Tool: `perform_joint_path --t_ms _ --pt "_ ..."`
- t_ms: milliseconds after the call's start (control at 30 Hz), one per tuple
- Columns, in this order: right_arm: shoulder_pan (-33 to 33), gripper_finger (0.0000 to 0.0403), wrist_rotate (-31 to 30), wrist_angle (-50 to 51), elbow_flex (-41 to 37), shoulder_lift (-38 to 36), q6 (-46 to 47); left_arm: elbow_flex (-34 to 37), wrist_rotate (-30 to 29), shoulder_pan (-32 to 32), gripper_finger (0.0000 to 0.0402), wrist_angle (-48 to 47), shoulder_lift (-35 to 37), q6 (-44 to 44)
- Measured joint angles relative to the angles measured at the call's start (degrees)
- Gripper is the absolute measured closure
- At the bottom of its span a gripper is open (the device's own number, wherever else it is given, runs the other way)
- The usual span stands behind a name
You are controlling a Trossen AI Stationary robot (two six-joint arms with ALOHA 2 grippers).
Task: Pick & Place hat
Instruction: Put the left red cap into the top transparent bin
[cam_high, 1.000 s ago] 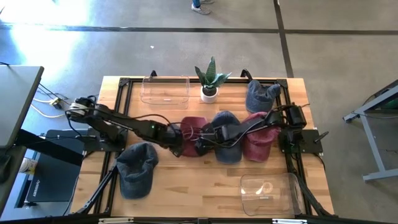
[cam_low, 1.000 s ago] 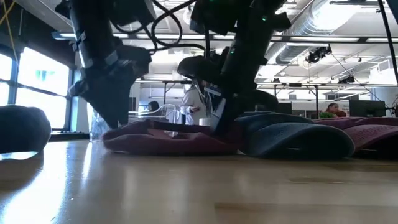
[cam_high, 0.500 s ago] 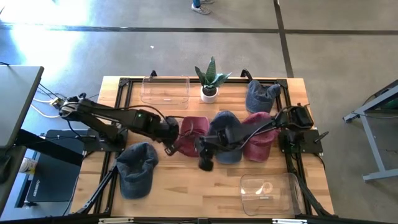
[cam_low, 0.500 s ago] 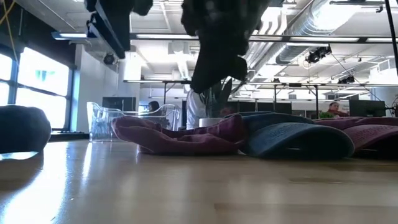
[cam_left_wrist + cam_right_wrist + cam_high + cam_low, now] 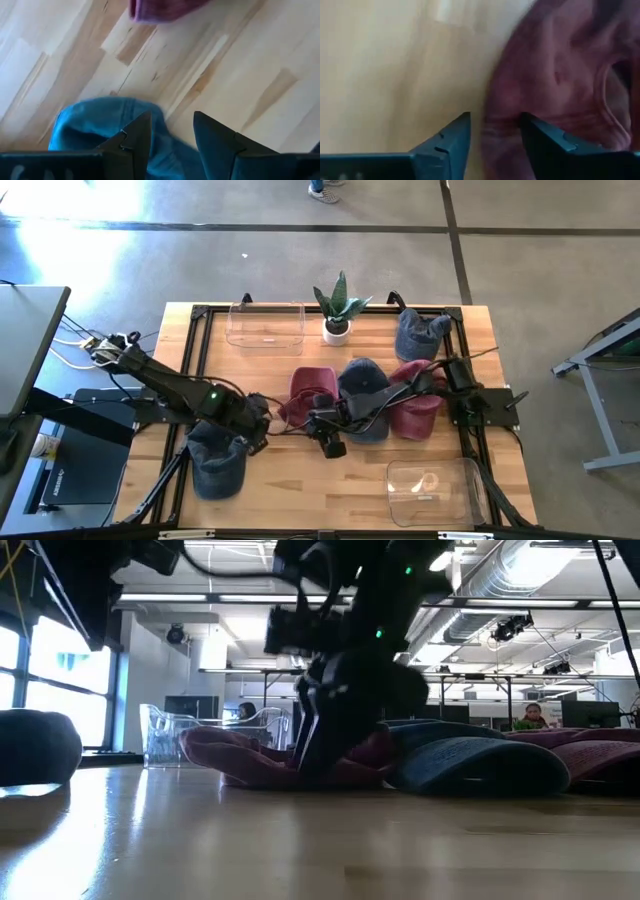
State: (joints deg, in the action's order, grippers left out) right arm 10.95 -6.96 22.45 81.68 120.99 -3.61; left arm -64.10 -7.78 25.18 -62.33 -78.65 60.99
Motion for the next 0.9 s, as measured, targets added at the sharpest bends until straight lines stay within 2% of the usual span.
perform_joint_path --t_ms 100,200,267,333,400,633,800,900 --pt "-0.7 0.0281 -4.9 -0.1 0.1 0.2 0.4 0.1 -0.3 0.9 0.0262 0.2 0.0 2.1" --pt "-1.9 0.0335 -5.5 0.0 0.0 -0.1 0.4 0.1 -0.6 1.3 0.0262 0.1 0.9 2.5" --pt "-2.6 0.0377 -3.2 0.4 0.0 -1.1 0.9 0.1 -1.7 1.6 0.0262 -0.1 2.4 2.2" --pt "-3.4 0.0393 0.5 1.3 0.0 -2.8 2.8 0.1 -2.3 1.7 0.0262 -0.1 4.0 1.8" --pt "-4.3 0.0384 5.9 1.3 0.0 -5.4 6.8 0.1 -3.7 1.9 0.0262 -0.1 6.1 0.3" --pt "-8.9 0.0395 31.2 -4.7 0.1 -15.0 24.2 0.1 -7.9 4.5 0.0262 6.2 13.7 -12.2" --pt "-10.8 0.0393 40.0 -8.9 0.0 -15.6 32.0 0.1 -9.5 4.5 0.0261 14.2 14.1 -30.0" --pt "-10.7 0.0397 40.7 -11.4 0.0 -15.6 34.2 0.1 -10.2 4.4 0.0246 18.6 13.4 -38.1"
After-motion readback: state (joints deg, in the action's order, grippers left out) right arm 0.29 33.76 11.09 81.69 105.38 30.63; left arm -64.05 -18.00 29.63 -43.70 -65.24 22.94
